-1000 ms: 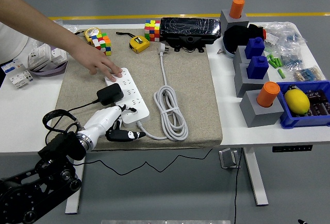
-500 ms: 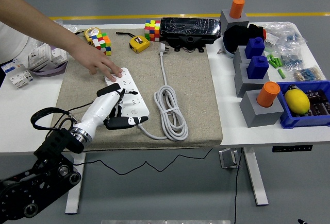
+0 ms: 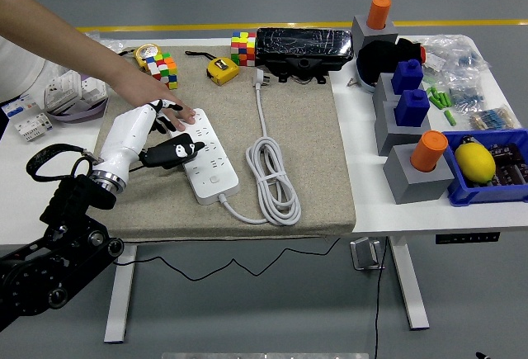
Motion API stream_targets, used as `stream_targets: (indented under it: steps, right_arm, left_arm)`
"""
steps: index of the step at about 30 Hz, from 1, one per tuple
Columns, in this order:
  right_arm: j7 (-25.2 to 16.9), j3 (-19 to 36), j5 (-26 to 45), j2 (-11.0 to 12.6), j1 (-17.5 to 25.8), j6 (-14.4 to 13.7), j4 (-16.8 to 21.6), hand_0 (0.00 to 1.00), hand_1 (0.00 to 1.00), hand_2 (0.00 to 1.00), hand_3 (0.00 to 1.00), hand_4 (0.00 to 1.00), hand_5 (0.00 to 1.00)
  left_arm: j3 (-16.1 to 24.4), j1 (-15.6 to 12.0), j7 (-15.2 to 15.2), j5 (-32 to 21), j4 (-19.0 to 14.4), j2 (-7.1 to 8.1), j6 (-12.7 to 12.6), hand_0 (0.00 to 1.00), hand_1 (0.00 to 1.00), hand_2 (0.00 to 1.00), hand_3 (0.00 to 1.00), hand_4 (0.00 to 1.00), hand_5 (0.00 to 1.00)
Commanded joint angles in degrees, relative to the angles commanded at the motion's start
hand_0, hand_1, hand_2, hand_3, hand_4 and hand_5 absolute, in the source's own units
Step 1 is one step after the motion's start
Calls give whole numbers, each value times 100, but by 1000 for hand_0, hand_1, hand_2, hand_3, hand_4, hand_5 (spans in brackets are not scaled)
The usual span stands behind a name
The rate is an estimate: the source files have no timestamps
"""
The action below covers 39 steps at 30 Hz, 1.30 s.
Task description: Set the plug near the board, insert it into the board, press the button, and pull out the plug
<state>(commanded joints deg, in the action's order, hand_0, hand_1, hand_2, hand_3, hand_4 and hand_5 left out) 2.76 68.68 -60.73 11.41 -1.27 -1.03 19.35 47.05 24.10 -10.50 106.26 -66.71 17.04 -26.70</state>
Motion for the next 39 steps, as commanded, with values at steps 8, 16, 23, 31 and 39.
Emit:
stream_targets:
  steps: [8,16,23,31,39]
  right_arm:
    - [0,0,3,5,4,-5,-2,649,642,613,542,976,552]
    - [-7,-39,6,18,9,-11,1,649,642,612,543,976,551]
    - [-17,-93,27,48,-1,-18,2,649,641,612,542,975,551]
    - [-20,-92,22,58,10,-20,-1,649,641,612,541,974,549]
    - [-50,-70,11,40,30,-47,4,648,641,609,542,974,548]
  left_arm:
    - [-97,84,-216,33,255,-74,260,702,667,639,677,955,433]
    - [-261,166,-211,-315,510,-130,323,448,544,518,566,804,257]
    - [-394,225,-181,-494,646,-192,178,325,384,426,499,618,191]
    - [-428,209,-110,-462,610,-177,-46,292,360,375,453,572,77]
    - [54,-124,247,-402,318,-138,-344,281,356,364,442,600,61]
